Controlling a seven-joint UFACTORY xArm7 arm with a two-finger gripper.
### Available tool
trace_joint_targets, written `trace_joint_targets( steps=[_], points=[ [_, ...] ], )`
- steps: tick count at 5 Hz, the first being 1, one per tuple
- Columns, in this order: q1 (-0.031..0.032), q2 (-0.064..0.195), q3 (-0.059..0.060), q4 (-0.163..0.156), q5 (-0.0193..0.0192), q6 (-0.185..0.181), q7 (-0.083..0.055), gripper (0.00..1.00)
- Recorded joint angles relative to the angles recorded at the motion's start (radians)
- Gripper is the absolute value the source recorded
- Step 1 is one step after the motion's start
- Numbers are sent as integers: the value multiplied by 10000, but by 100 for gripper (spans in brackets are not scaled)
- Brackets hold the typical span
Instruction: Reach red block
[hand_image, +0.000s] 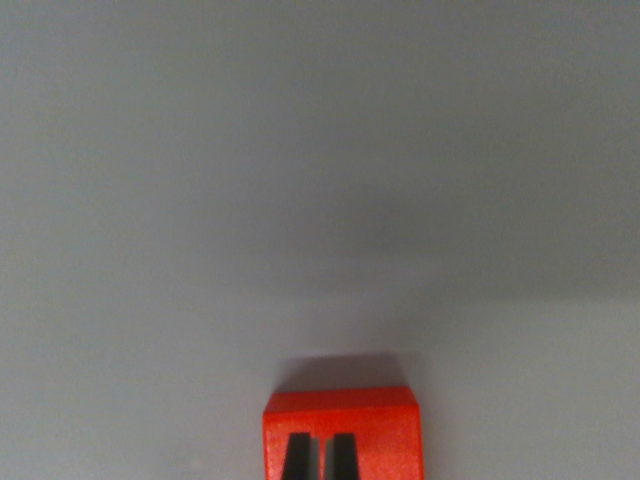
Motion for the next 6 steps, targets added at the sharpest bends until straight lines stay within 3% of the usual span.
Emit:
trace_joint_targets(
  steps=[1,6],
  points=[
    [-13,80,-5,-184,8,-267,-5,0],
    [-31,194,-12,-446,19,-649,-13,0]
  ],
)
